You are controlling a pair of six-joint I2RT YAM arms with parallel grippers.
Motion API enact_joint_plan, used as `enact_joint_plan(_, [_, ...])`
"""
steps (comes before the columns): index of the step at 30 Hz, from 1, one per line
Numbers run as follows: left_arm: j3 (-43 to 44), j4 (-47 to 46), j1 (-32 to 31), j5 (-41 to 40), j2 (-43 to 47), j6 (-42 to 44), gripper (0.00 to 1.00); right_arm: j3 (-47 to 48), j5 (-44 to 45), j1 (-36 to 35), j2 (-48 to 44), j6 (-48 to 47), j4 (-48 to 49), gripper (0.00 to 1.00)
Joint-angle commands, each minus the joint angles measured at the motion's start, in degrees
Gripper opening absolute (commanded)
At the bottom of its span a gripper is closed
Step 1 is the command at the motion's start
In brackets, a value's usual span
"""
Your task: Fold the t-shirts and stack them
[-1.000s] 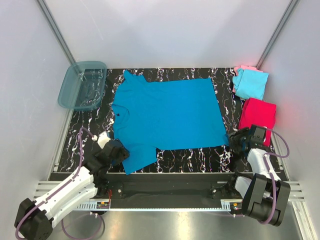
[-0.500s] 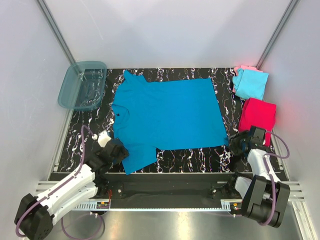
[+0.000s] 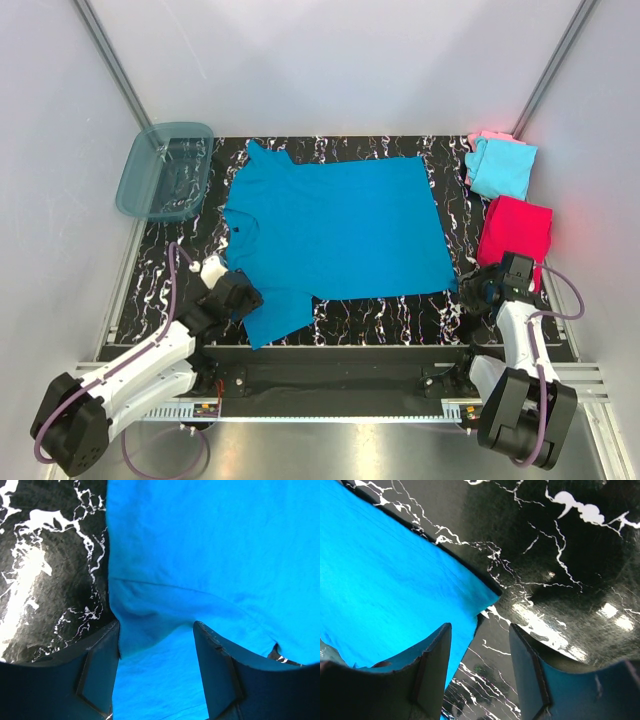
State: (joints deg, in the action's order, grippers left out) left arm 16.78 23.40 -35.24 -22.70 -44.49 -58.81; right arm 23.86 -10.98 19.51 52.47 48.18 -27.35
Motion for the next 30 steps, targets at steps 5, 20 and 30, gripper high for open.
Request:
enact_joint_plan(5, [1.5, -2.0, -0.2, -1.0, 1.9, 1.1, 0.62, 1.9, 1.6, 0.2, 0.8, 0.9, -0.2, 0.57])
enact_joint_plan(20, [1.6, -0.4, -0.1, -1.6, 3.2, 1.0, 0.55, 2.0, 0.3, 0.2, 8.6, 2.5, 7.0, 0.56])
enact_joint_plan(30, [2.5, 0.1, -0.1, -1.5, 2.7, 1.2, 0.51, 1.5, -1.4, 0.2, 12.6, 4.6, 11.6, 0.55])
